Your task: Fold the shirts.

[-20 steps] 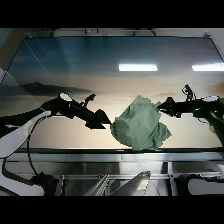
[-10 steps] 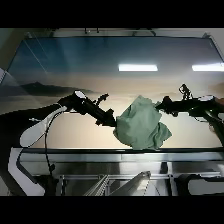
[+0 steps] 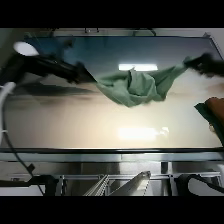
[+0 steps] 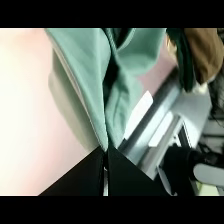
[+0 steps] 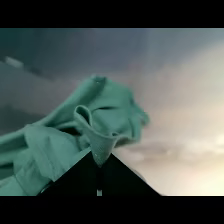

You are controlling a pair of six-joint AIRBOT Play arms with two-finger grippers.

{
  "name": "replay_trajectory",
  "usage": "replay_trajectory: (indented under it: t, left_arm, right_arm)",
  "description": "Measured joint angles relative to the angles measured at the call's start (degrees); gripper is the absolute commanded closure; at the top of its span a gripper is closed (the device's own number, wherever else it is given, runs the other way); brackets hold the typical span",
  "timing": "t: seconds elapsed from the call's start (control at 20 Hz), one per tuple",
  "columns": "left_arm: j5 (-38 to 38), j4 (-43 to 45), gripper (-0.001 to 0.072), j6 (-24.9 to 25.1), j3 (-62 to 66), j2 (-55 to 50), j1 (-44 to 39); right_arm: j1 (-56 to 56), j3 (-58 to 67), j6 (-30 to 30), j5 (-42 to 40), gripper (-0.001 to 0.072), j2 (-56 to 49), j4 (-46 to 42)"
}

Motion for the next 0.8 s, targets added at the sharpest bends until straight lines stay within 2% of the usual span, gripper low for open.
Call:
replay_trajectory:
  t: [0.2, 0.5, 0.8]
  left_arm:
    - [-0.44, 2.45, 0.0693, -0.46, 6.10, 9.68, 7.39]
    - [-5.33, 11.80, 0.0691, -0.11, 8.04, 16.87, 10.95]
    - [0.61, 12.87, 0.0688, 5.46, 8.57, 27.04, 14.67]
  right_arm:
    - [-2.95, 7.80, 0.24, 2.10, 0.0695, 10.43, -0.68]
    - [-3.89, 10.05, 0.61, 9.29, 0.0695, 16.00, -4.94]
    - [-4.04, 10.40, 0.39, 10.03, 0.0695, 24.48, -5.86]
